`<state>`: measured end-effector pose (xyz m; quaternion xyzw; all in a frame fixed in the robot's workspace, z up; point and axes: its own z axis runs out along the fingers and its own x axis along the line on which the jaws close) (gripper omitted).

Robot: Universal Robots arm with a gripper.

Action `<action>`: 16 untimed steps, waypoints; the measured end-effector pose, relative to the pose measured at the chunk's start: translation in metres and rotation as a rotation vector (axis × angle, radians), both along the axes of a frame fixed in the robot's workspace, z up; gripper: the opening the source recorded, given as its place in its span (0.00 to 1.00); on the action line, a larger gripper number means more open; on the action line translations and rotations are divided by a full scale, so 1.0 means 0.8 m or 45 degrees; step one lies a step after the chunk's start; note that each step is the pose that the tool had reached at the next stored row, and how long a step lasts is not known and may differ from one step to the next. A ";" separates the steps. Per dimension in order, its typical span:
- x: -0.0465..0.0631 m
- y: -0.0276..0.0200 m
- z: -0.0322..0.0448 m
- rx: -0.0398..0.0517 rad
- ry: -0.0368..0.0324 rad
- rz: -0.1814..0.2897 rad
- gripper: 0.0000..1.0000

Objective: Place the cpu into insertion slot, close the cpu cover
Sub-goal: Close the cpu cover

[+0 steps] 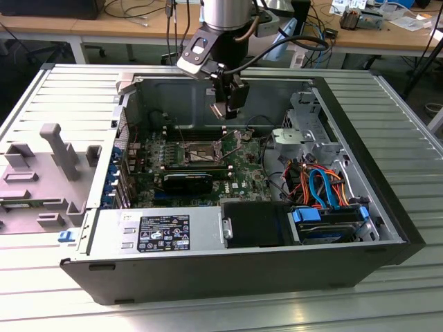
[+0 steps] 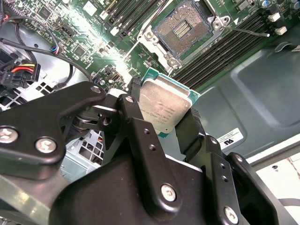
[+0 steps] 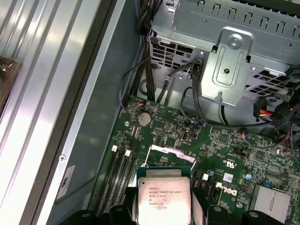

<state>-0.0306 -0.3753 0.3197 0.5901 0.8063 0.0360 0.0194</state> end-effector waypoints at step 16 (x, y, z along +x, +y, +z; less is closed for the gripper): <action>0.000 0.0000 -0.0008 0.000 0.0000 -0.018 0.55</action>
